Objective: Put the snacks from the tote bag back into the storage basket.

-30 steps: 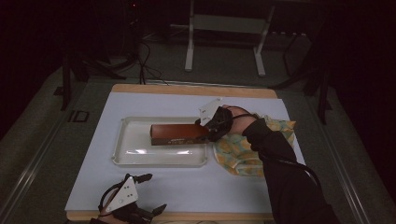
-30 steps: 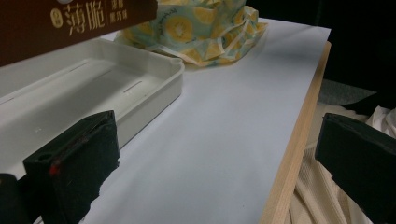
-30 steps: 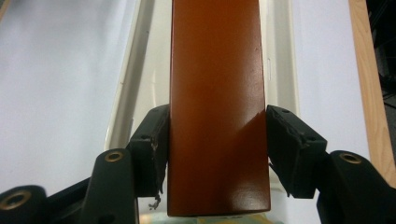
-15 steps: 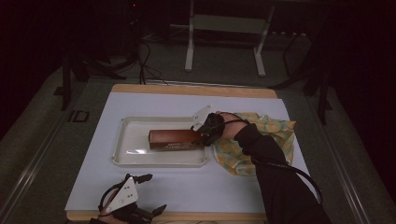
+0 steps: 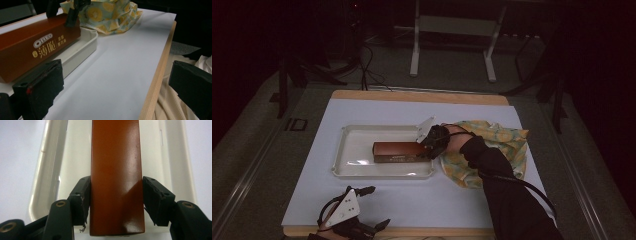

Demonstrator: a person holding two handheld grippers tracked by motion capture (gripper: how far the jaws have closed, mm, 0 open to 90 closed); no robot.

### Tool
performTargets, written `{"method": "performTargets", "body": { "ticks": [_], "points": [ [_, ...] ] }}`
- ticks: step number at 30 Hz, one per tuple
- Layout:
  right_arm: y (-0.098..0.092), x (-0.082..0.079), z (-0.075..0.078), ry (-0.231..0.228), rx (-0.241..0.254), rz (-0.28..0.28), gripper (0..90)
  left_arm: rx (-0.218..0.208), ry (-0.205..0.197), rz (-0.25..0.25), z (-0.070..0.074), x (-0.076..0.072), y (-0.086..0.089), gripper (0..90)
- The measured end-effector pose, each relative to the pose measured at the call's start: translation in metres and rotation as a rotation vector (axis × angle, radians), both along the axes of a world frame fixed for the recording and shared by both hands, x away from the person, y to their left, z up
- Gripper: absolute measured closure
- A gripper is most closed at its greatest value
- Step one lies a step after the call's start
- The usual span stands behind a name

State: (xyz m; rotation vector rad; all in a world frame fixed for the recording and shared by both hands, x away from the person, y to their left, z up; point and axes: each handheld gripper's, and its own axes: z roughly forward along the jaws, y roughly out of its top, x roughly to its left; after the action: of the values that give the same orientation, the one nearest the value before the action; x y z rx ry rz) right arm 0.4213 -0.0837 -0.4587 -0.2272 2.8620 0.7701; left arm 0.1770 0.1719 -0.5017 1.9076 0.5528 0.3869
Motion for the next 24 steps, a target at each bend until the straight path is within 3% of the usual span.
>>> {"method": "performTargets", "body": {
  "ticks": [6, 19, 24],
  "points": [
    [0.0062, 0.0001, -0.0105, 0.014, -0.046, 0.012, 42.4, 0.003, 0.001, -0.004, -0.0002, 0.0, -0.0002, 0.0],
    [0.0097, 0.0017, -0.0101, 0.035, -0.065, -0.01, 40.1, 0.005, 0.001, -0.006, -0.0002, 0.0, -0.0006, 0.0],
    [0.0099, 0.0036, -0.0111, 0.057, -0.078, -0.037, 32.5, 0.005, 0.001, -0.007, -0.0003, -0.0002, -0.0007, 0.0]
  ]
}}
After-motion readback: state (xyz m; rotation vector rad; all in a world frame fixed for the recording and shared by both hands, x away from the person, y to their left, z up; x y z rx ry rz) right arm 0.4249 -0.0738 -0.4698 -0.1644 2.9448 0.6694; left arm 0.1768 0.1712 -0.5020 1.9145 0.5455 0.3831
